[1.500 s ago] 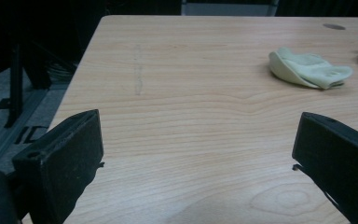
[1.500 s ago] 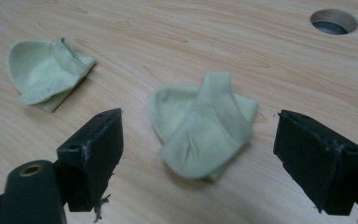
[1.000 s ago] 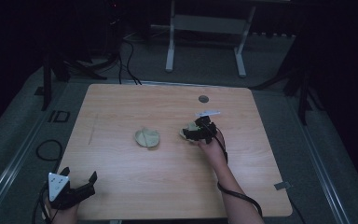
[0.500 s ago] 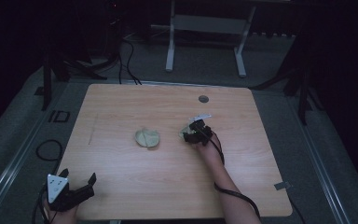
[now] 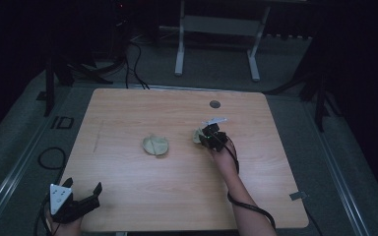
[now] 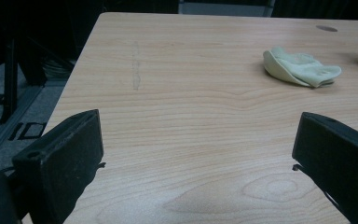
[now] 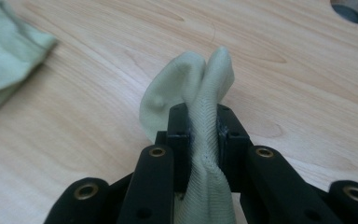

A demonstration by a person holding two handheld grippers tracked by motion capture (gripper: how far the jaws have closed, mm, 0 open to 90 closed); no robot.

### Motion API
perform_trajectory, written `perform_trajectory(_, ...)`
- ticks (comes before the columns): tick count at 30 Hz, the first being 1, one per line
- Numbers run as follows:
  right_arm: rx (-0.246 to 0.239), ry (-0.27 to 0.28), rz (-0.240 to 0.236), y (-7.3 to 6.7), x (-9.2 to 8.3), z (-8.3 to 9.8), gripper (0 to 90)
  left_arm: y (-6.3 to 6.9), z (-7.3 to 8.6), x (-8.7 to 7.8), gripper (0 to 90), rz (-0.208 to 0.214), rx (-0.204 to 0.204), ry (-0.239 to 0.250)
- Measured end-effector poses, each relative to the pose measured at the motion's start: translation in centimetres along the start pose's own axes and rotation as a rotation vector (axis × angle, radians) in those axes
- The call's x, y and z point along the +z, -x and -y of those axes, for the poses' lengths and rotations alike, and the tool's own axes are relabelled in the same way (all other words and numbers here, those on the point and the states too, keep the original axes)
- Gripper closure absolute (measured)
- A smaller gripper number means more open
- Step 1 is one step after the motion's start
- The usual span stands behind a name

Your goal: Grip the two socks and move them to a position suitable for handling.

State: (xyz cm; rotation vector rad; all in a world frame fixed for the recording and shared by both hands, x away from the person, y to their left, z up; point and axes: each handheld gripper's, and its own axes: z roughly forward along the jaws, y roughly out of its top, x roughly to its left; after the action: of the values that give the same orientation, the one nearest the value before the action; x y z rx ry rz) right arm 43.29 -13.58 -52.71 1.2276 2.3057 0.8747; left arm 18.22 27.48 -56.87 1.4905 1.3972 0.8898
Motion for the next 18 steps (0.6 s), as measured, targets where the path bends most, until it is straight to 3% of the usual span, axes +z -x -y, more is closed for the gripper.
perform_trajectory(11,-0.011,0.025,-0.019,-0.2,-3.7,0.8,78.8,0.3,0.0,0.1,2.0,0.0,0.007,-0.007)
perform_trajectory(12,-0.009,0.033,-0.026,-0.4,-4.7,1.2,78.7,0.4,0.0,0.2,2.0,0.004,0.007,-0.01)
perform_trajectory(18,-0.029,0.055,-0.053,-1.3,-7.0,2.7,78.6,0.6,-0.1,0.3,2.0,0.01,0.012,-0.01)
